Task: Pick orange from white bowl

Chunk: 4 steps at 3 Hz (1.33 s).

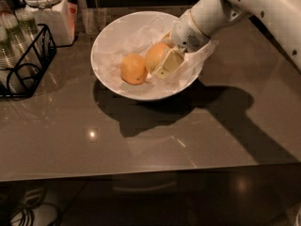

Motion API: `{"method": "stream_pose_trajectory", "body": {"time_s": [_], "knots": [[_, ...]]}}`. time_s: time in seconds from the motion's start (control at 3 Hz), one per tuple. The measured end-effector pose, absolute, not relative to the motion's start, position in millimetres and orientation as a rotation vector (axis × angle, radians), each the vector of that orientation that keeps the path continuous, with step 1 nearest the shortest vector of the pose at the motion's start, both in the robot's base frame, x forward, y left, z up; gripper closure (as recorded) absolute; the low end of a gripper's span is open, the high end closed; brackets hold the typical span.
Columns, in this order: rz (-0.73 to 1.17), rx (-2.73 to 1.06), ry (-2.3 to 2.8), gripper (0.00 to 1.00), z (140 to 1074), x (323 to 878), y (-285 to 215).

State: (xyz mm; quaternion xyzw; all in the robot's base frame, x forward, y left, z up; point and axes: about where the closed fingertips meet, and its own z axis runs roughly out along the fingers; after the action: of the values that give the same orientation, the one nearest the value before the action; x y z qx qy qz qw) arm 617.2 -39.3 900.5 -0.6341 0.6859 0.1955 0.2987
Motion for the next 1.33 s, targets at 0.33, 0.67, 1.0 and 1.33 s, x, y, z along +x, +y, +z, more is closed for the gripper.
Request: {"method": "stream_pose_trajectory", "body": {"time_s": [0.33, 0.67, 1.0, 1.33], "knots": [[0.635, -1.666, 1.688, 1.0, 927.0, 610.0, -37.9], [0.652, -1.634, 1.653, 1.0, 955.7, 589.1, -52.0], [0.65, -1.626, 1.669, 1.0, 963.1, 578.8, -59.0], [0.62, -1.572, 1.767, 1.0, 987.1, 545.8, -76.7]]}}
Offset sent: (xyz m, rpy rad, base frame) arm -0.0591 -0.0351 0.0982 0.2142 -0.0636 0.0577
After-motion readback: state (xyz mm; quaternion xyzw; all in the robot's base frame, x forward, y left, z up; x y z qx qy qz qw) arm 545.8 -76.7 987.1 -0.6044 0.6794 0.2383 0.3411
